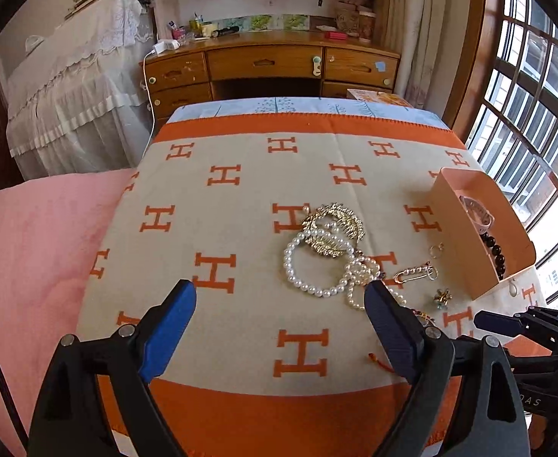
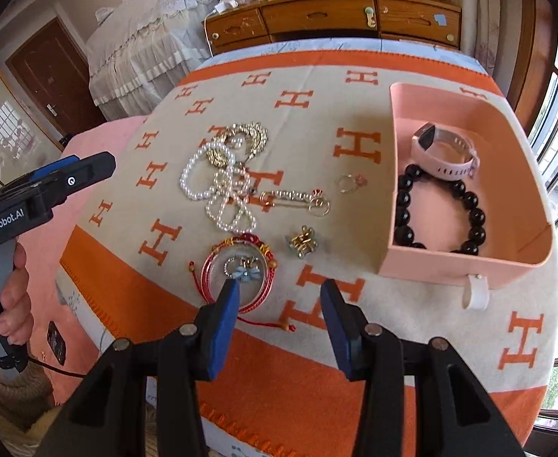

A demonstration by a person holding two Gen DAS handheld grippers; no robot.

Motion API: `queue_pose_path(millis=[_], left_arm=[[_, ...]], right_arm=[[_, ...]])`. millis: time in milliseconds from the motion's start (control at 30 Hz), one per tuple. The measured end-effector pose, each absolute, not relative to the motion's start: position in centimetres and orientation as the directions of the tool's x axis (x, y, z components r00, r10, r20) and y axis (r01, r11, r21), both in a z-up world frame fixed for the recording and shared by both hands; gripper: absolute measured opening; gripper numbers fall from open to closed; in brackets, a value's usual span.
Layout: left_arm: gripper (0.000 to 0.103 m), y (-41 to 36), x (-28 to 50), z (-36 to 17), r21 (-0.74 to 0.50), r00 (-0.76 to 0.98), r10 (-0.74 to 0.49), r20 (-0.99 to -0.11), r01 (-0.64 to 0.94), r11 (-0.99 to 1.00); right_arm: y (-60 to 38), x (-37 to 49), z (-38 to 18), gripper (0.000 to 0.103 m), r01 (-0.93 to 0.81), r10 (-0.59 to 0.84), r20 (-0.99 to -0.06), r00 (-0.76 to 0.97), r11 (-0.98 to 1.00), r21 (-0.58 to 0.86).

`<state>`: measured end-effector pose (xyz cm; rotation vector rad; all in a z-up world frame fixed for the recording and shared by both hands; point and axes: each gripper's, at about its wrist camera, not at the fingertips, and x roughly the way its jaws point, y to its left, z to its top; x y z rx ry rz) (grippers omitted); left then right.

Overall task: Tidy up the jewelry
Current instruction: 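Grasp the red string bracelet with the right tool while the left tool grasps a pearl necklace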

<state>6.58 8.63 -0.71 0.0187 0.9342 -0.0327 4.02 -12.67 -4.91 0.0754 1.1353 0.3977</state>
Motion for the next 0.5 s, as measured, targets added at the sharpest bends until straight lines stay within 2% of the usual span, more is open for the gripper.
queue_pose_path(millis=[167,233,300,500], left_arm=[[0.089,9.8,7.1,-2.7,-0.014,0.557,-0.025,-0.830,0.023,1.000],[0.089,10.2,7.4,-3.2,-0.019,0.548,-0.027,-0.836,0.020,1.000],[0.089,10.5,7.7,-3.4,-0.020,0.542,-0.028,-0.840,0.021,1.000],[0.089,11.2,9.4,-4.3,-0.020,0.523,-0.031,-0.852,0.026,0.999]], right_arm=[[-11.3,4.6,-6.1,0.044,-0.281,0.314,-0.887,0.338,0.933,0.223],[-10.5,4.9,-6.4,0.038,-0.291,0.290,-0.900,0.325,0.936,0.197],[-9.9,5.2,-6.8,0.025,-0.300,0.266,-0.916,0.301,0.938,0.174],[-8.5,5.3,-7.1,0.017,-0.337,0.191,-0.928,0.319,0.938,0.077]])
